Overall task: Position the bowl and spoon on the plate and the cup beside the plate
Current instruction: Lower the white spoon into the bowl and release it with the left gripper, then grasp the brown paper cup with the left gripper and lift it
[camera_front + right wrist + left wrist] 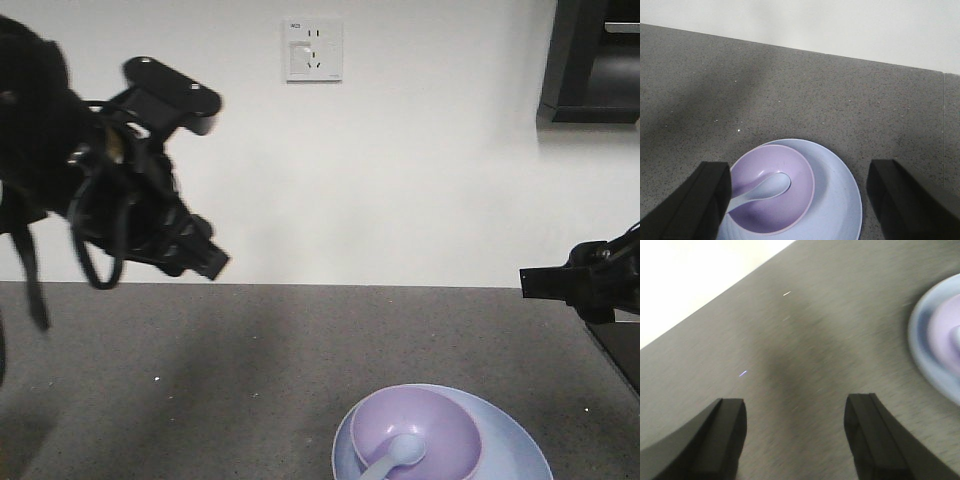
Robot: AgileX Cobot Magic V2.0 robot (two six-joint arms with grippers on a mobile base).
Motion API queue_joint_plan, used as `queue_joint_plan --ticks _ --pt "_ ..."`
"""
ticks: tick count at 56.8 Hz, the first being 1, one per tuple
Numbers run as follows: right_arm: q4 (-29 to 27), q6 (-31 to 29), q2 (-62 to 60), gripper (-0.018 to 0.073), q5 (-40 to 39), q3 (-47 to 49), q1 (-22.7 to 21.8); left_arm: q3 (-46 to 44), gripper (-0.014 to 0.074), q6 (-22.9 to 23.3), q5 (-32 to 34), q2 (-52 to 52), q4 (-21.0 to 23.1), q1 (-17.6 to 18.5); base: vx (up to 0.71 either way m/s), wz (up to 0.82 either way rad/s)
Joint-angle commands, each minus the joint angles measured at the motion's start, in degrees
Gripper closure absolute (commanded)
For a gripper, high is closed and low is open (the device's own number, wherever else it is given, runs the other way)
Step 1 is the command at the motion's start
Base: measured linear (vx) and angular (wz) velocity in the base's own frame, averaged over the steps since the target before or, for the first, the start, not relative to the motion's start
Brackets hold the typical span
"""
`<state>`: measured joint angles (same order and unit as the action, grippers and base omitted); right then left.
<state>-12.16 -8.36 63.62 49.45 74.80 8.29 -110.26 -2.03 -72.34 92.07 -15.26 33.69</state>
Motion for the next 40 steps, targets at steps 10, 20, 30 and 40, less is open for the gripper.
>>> queue_joint_plan --ticks 10,20,30,40 --pt "-0.1 -0.1 -1.0 -0.0033 -3.8 2.0 -0.2 18.9 0.0058 0.9 0.7 -10.4 -3.4 -12.8 0.0 0.0" --pt "-0.1 -0.1 -1.0 -0.0033 -3.7 2.0 -0.2 25.4 0.0058 1.1 2.4 -10.4 -3.3 -16.6 0.0 0.0" --pt "-0.2 -0.1 -1.0 -0.0033 -3.7 2.0 -0.2 30.2 0.0058 1.3 5.5 -10.4 -3.4 -19.7 0.0 0.0" --pt "-0.2 -0.1 -1.0 -0.0033 -3.7 2.0 -0.2 32.4 0.0058 1.3 8.1 -10.3 -3.2 -22.0 0.0 0.0"
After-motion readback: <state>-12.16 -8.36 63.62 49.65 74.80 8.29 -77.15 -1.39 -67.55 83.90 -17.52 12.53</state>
